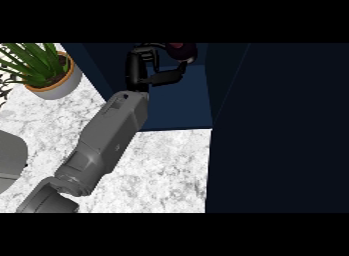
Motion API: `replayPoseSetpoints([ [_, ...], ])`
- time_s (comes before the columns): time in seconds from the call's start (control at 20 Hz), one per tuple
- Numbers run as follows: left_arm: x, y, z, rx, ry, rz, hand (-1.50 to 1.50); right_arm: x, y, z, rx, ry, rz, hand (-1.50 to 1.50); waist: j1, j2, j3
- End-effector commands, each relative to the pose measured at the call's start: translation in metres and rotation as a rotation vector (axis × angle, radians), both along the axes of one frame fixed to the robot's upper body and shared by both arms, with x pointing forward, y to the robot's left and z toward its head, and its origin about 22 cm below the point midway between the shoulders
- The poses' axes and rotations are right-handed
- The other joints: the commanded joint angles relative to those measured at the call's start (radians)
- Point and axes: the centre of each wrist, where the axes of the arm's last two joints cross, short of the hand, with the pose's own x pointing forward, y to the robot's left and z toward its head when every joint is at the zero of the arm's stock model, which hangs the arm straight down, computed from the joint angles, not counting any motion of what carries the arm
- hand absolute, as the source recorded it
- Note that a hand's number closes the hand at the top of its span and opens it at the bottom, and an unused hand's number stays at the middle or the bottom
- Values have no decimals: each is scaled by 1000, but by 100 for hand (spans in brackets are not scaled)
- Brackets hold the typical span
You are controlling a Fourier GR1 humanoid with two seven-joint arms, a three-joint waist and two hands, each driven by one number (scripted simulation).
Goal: Pick up the wine, place it into the cabinet and close the cabinet
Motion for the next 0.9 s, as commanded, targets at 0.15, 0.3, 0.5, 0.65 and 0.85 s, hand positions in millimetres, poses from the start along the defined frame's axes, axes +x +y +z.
replayPoseSetpoints([
  [0.15, 4, 1, 2, -144, 44, 35, 150, -12, -5, 7, 33, -29, 60, -150, -21, 10, -1],
  [0.3, -1, 12, -15, -157, 60, 26, 150, -22, 5, 8, 22, -20, 48, -150, -9, 5, -1],
  [0.5, 1, 8, -11, -148, 29, 32, 150, -12, -6, 9, 17, -33, 63, -150, -16, 10, -1],
  [0.65, 2, 4, -8, -117, 37, 58, 150, -18, 8, 9, 39, -29, 74, -150, -25, 9, -1],
  [0.85, 0, 6, -13, -88, 60, 57, 150, 2, 4, 1, 8, -20, 35, -150, -9, 9, -1],
])
